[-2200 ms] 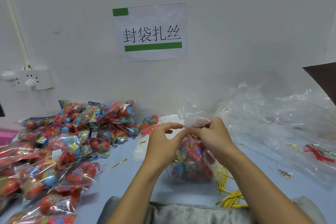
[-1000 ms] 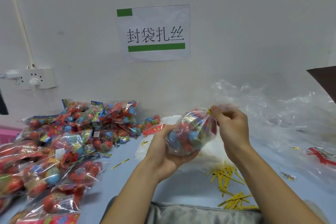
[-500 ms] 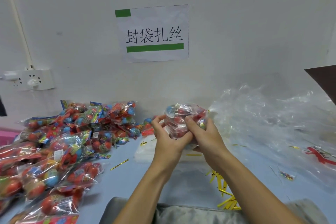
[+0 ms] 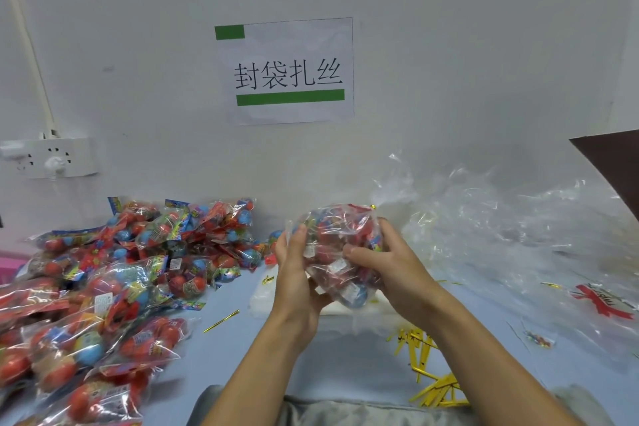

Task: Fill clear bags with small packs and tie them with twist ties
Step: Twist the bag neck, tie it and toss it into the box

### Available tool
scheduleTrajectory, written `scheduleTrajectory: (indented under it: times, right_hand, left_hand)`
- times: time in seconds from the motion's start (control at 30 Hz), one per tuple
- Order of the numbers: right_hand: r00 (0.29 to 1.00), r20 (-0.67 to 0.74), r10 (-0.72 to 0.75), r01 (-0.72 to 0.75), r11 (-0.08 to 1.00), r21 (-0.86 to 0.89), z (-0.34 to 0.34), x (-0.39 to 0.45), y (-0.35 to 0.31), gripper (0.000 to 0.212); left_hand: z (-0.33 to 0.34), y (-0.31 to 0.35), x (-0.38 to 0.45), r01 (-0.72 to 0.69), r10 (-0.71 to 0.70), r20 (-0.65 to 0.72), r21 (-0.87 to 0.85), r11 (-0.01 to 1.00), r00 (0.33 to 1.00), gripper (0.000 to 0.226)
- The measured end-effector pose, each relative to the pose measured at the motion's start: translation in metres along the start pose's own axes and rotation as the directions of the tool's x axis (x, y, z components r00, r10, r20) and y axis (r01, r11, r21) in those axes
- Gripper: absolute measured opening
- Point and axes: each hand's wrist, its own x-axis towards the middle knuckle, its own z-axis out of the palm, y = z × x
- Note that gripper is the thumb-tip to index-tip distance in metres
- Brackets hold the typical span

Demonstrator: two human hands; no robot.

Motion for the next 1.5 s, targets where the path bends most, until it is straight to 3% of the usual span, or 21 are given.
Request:
scheduleTrajectory:
  times: [0.1, 0.17, 0.27, 0.33, 0.4, 0.53, 0.7, 0.83, 1.07, 1.13, 1.37, 1.5]
  right_hand:
    - [0.995, 0.090, 0.045, -0.030, 0.986, -0.166, -0.005, -0.004, -0.009, 0.037]
    - [0.966, 0.189, 0.174, -0.125, 0.961, -0.247, -0.013, -0.009, -0.015, 0.043]
    - [0.885, 0.334, 0.325, -0.241, 0.933, -0.269, -0.021, -0.012, -0.016, 0.055]
    - [0.895, 0.305, 0.325, -0.242, 0.929, -0.280, -0.025, -0.012, -0.011, 0.060]
    - [0.923, 0.250, 0.293, -0.234, 0.942, -0.242, -0.029, -0.012, -0.009, 0.055]
    - [0.966, 0.127, 0.224, -0.212, 0.972, -0.106, -0.041, -0.009, -0.012, 0.047]
    - [0.981, -0.168, 0.095, -0.064, 0.981, 0.182, -0.050, 0.009, -0.039, 0.039]
    - [0.898, -0.439, -0.003, 0.162, 0.932, 0.325, -0.077, 0.043, -0.104, 0.055]
    - [0.641, -0.752, -0.153, 0.526, 0.801, 0.285, -0.140, 0.057, -0.221, 0.074]
    - [0.626, -0.764, -0.155, 0.486, 0.844, 0.227, -0.142, 0.051, -0.215, 0.066]
    - [0.742, -0.670, -0.028, 0.117, 0.989, 0.088, -0.122, 0.016, -0.133, 0.014]
    - [0.768, -0.636, 0.071, -0.117, 0.993, -0.030, -0.119, 0.002, -0.081, 0.014]
  left_hand:
    - [-0.001, -0.001, 0.003, -0.070, 0.070, -0.044, -0.015, 0.997, 0.997, 0.057]
    - [-0.002, -0.001, 0.007, -0.132, 0.134, -0.117, 0.028, 0.991, 0.984, 0.046]
    - [-0.003, -0.004, 0.009, -0.170, 0.190, -0.172, 0.121, 0.978, 0.967, 0.043]
    - [-0.003, -0.008, 0.008, -0.164, 0.196, -0.142, 0.210, 0.964, 0.970, 0.042]
    - [-0.004, -0.013, 0.008, -0.154, 0.192, -0.100, 0.302, 0.941, 0.976, 0.043]
    - [-0.003, -0.015, 0.003, -0.167, 0.198, -0.048, 0.368, 0.915, 0.979, 0.070]
    - [-0.003, -0.016, 0.003, -0.211, 0.257, -0.085, 0.359, 0.909, 0.963, 0.050]
    - [0.000, -0.019, 0.006, -0.212, 0.257, -0.061, 0.401, 0.891, 0.965, 0.041]
    - [0.005, -0.019, 0.008, -0.225, 0.276, -0.055, 0.441, 0.869, 0.959, 0.036]
    - [0.007, -0.018, 0.007, -0.211, 0.262, -0.048, 0.460, 0.862, 0.964, 0.037]
    - [0.010, -0.020, -0.002, -0.228, 0.259, 0.028, 0.568, 0.791, 0.966, 0.025]
    - [0.009, -0.022, -0.005, -0.241, 0.249, 0.082, 0.651, 0.720, 0.965, 0.016]
